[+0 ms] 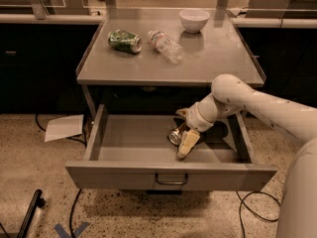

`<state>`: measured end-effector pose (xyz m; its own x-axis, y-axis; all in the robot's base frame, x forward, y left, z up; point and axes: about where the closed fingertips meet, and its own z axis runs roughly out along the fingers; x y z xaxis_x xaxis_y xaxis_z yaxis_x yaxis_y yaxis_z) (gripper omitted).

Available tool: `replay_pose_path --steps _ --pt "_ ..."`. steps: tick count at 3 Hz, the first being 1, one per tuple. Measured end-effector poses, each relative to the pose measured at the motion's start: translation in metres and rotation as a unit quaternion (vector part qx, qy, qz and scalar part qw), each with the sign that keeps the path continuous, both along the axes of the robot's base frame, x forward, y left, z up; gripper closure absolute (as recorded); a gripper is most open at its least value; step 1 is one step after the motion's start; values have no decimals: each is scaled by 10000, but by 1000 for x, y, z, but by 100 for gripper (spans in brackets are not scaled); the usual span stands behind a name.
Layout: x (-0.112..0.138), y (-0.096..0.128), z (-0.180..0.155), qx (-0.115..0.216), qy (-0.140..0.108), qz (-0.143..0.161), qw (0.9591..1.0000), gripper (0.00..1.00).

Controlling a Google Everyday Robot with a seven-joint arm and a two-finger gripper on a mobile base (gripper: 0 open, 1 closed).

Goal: Pick orange can from top drawer and place on counter

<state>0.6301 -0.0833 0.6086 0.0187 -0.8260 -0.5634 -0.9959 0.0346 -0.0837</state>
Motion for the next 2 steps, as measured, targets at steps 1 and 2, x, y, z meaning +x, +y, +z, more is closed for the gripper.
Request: replay_pose_path --steps 1,2 --pt "-2 -1 -7 -14 125 7 9999 0" --pt "-2 0 -4 -14 125 8 9999 16"
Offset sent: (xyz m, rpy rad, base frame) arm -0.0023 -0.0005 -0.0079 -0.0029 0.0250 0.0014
